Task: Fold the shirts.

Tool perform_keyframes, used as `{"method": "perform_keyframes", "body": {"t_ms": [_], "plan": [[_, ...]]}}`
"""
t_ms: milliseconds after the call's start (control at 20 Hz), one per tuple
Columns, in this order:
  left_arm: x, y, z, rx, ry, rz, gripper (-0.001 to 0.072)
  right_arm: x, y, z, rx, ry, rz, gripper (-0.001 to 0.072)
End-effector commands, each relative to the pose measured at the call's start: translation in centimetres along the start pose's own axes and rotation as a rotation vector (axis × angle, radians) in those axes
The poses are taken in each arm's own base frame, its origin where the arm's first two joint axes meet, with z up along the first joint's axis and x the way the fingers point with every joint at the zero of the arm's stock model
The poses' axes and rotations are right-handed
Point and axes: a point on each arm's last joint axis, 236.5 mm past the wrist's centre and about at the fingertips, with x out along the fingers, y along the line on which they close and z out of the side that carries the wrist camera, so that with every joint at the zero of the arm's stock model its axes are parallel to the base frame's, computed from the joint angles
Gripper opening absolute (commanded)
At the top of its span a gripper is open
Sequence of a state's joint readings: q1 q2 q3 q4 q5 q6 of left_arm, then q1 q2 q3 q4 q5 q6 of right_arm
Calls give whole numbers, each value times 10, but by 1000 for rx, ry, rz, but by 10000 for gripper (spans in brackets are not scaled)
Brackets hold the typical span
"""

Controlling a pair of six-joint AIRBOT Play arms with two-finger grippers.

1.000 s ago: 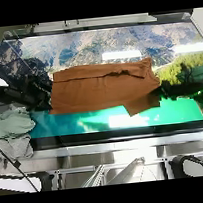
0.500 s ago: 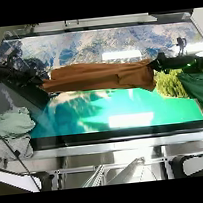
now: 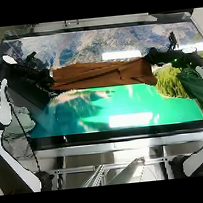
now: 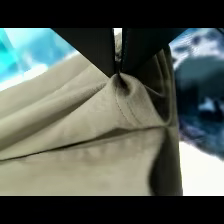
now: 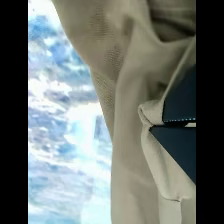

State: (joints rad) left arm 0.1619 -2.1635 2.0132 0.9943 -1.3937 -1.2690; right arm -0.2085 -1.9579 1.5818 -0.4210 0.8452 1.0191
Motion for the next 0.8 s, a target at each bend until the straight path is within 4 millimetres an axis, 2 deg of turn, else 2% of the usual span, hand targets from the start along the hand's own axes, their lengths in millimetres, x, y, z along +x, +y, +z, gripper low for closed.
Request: {"method": "perform_keyframes", "body": {"t_ms": [0, 350, 550, 600, 700, 750], "plan": [[15, 10, -3, -21, 8, 2, 28, 12, -11, 2, -43, -15, -16, 16], [3, 0, 26, 18, -87, 17, 29, 16, -16, 6, -42, -30, -29, 17], [-2, -49, 36, -21, -129, -187, 30, 19, -12, 2, -48, -18, -21, 17], [-7, -62, 44, -38, -162, -249, 30, 20, -11, 1, -50, -16, -21, 17], [-18, -76, 68, -71, -262, -326, 32, 20, -11, -2, -58, -6, -24, 17], [-22, -75, 81, -85, -318, -329, 100, 21, -10, -3, -59, -2, -21, 17]]}}
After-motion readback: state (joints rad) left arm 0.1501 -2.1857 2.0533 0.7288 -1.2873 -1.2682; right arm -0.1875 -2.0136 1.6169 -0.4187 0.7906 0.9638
